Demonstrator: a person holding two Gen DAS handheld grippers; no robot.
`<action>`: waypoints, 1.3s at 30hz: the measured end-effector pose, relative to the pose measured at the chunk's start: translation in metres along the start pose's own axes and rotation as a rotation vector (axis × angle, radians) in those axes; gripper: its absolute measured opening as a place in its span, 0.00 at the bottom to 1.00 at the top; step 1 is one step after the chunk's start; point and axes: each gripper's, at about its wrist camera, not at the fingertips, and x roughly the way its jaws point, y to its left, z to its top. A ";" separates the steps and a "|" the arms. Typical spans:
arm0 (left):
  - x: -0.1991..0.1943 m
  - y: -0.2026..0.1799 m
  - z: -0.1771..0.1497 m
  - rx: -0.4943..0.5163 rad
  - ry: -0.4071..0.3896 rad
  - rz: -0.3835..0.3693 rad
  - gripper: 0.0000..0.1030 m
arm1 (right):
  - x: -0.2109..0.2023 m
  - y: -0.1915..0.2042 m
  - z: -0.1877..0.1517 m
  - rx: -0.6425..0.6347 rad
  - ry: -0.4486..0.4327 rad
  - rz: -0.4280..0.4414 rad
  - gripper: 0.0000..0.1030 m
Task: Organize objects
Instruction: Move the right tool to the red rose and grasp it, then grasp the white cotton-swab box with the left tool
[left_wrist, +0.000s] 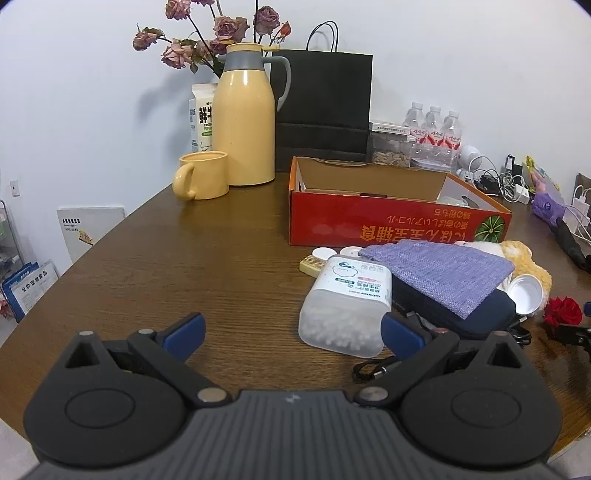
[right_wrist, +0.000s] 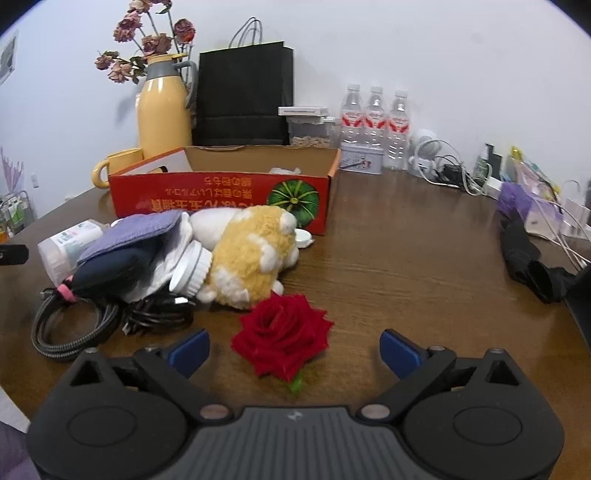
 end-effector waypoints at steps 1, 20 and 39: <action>0.000 0.000 0.000 0.000 0.000 0.000 1.00 | 0.003 0.000 0.001 -0.004 0.004 0.003 0.90; 0.004 0.003 0.006 -0.011 -0.002 0.014 1.00 | 0.012 -0.003 0.003 0.013 -0.006 0.078 0.37; 0.064 -0.035 0.022 0.065 0.075 -0.019 1.00 | -0.009 0.001 0.013 -0.002 -0.070 0.107 0.34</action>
